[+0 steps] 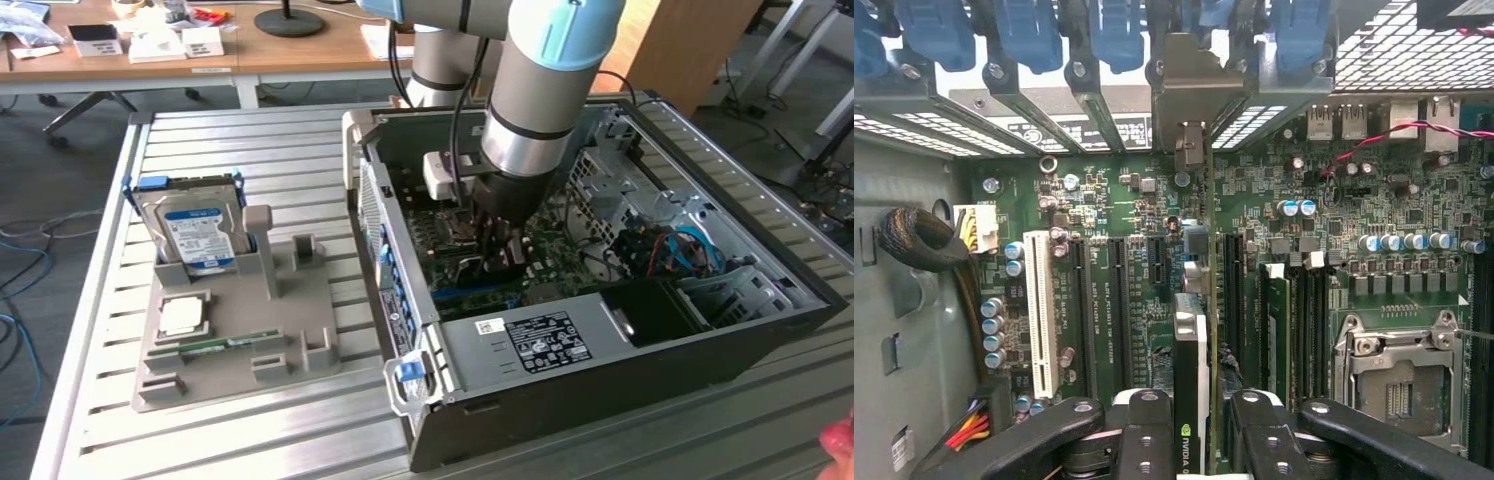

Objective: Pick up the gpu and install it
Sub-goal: 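Insert the gpu into the slot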

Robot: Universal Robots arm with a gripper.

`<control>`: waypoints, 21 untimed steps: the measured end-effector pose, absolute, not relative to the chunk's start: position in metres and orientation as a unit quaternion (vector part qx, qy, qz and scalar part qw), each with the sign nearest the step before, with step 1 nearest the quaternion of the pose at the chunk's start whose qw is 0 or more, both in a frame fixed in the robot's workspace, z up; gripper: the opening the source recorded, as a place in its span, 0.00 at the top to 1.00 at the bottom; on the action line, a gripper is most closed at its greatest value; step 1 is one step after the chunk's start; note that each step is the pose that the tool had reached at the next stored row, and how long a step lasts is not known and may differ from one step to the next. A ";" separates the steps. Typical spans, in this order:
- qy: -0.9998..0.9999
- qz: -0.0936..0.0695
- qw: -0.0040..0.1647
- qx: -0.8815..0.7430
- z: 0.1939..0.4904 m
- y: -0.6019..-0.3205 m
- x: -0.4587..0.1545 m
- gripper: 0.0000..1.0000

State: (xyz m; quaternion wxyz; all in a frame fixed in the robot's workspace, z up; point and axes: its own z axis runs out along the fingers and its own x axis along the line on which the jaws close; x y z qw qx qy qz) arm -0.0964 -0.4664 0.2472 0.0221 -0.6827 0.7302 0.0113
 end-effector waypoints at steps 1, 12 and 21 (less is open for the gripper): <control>0.730 0.011 0.022 -0.683 0.247 -0.466 -0.096 0.73; 0.730 0.011 0.022 -0.683 0.245 -0.466 -0.096 0.73; 0.730 0.011 0.022 -0.683 0.244 -0.466 -0.096 0.73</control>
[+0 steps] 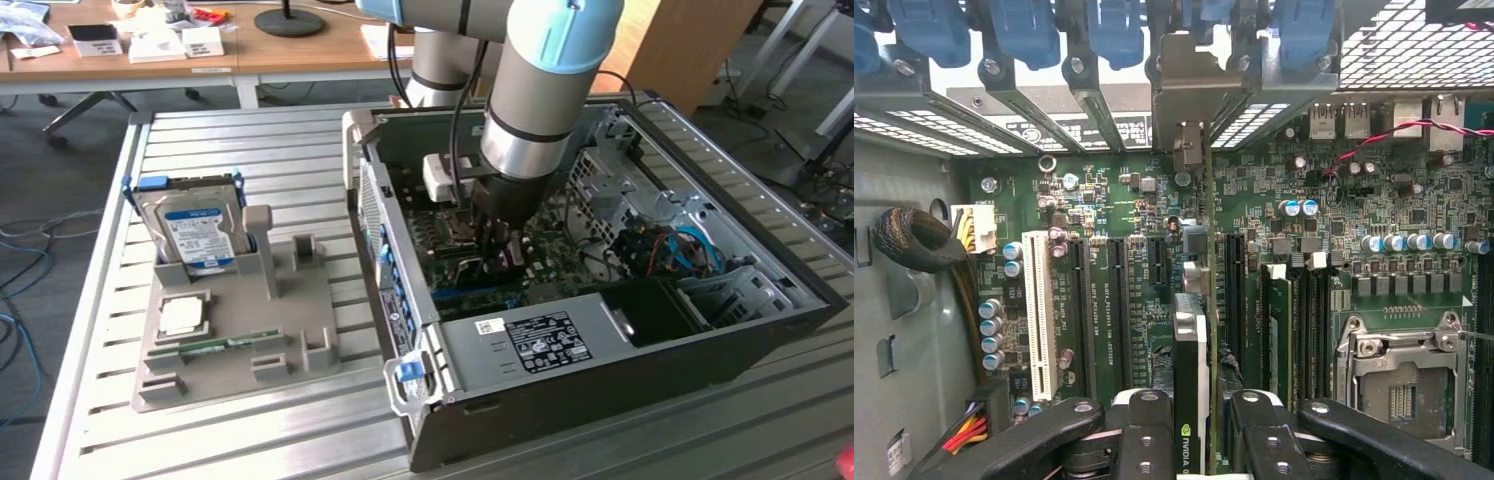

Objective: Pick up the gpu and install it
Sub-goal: 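Insert the gpu into the slot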

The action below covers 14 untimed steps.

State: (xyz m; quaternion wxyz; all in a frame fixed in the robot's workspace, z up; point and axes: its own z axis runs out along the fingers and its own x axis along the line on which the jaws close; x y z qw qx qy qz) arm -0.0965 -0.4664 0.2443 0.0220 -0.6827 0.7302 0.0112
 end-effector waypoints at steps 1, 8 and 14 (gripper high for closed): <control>0.730 0.011 0.022 -0.683 0.244 -0.466 -0.096 0.73; 0.730 0.011 0.022 -0.683 0.244 -0.466 -0.097 0.67; 0.730 0.011 0.022 -0.683 0.245 -0.466 -0.096 0.60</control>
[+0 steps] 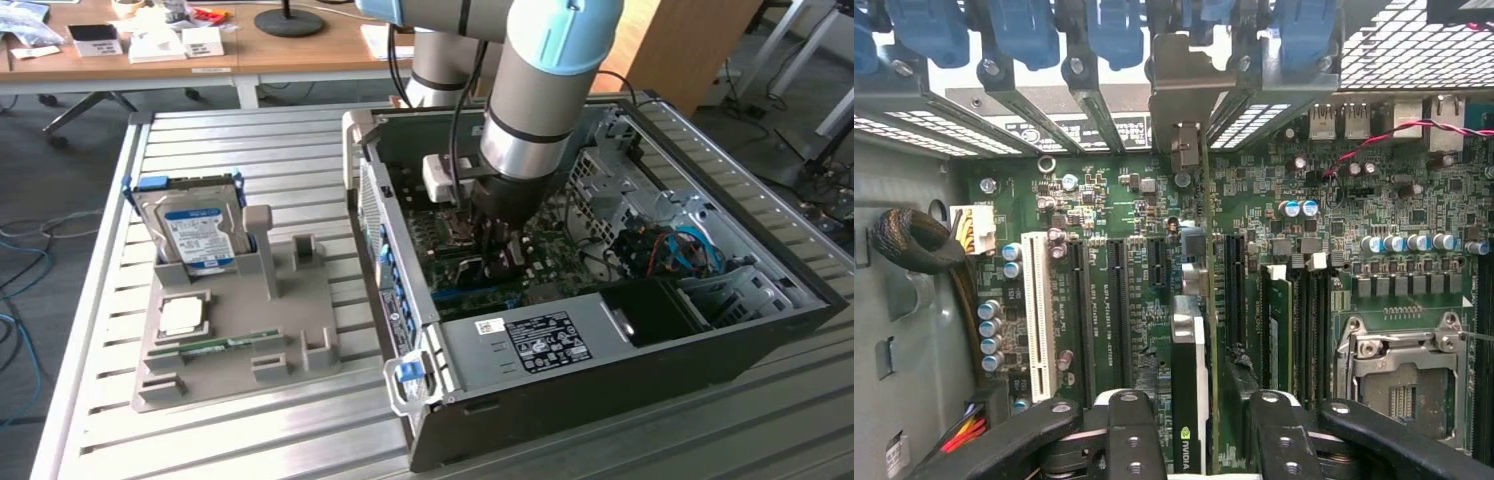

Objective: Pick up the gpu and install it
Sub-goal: 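Insert the gpu into the slot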

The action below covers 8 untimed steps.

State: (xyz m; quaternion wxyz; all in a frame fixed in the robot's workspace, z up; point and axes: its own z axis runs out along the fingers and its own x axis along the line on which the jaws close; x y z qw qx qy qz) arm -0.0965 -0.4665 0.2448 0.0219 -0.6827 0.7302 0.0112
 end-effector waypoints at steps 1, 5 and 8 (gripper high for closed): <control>0.730 0.011 0.022 -0.683 0.246 -0.466 -0.096 0.60; 0.730 0.011 0.022 -0.683 0.253 -0.466 -0.096 0.60; 0.730 0.011 0.022 -0.683 0.256 -0.466 -0.096 0.60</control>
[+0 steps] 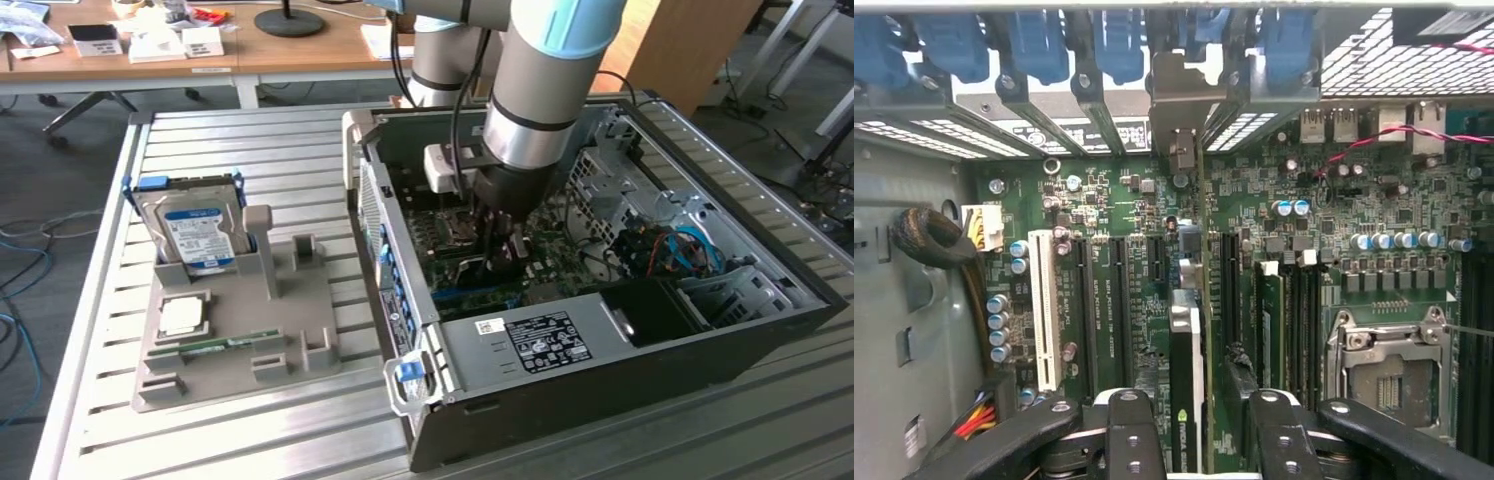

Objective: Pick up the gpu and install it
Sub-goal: 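Insert the gpu into the slot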

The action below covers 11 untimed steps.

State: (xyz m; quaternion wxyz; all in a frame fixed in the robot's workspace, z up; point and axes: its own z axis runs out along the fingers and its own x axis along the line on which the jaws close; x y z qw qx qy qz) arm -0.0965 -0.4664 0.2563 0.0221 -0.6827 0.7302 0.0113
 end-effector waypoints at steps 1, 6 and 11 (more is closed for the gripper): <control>0.730 0.011 0.022 -0.683 0.256 -0.466 -0.096 0.60; 0.730 0.011 0.022 -0.683 0.256 -0.466 -0.096 0.60; 0.730 0.013 0.024 -0.683 0.256 -0.465 -0.096 0.60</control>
